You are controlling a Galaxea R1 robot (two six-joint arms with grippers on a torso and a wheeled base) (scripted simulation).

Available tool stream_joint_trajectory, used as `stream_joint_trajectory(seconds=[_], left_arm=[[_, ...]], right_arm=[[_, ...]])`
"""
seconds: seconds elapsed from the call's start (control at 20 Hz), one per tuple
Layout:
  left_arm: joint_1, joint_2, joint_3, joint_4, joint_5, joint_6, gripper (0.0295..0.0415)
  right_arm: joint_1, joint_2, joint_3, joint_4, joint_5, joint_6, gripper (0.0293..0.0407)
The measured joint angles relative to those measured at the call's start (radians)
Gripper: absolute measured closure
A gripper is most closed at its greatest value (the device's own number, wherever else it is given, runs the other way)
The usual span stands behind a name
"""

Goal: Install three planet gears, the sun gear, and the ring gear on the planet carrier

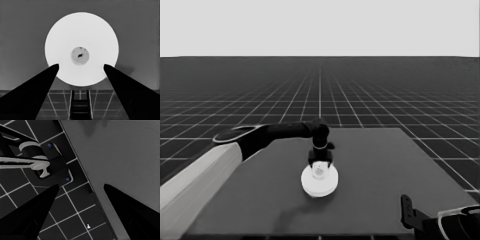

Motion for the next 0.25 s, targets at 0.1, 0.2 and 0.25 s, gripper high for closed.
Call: stream_joint_trajectory(seconds=[0.1, 0.2, 0.25], left_arm=[[-0.182, -0.666, 0.793, 0.108, -0.56, 0.959, 0.0297], [-0.269, -1.101, 1.112, 0.146, -0.757, 1.45, 0.0318], [-0.287, -1.191, 1.184, 0.154, -0.801, 1.557, 0.0323]], right_arm=[[0.429, 0.613, -0.321, 0.456, -0.475, 0.887, 0.0307], [0.464, 0.821, -0.666, 0.566, -0.41, 1.049, 0.0313], [0.466, 0.861, -0.754, 0.586, -0.395, 1.068, 0.0314]])
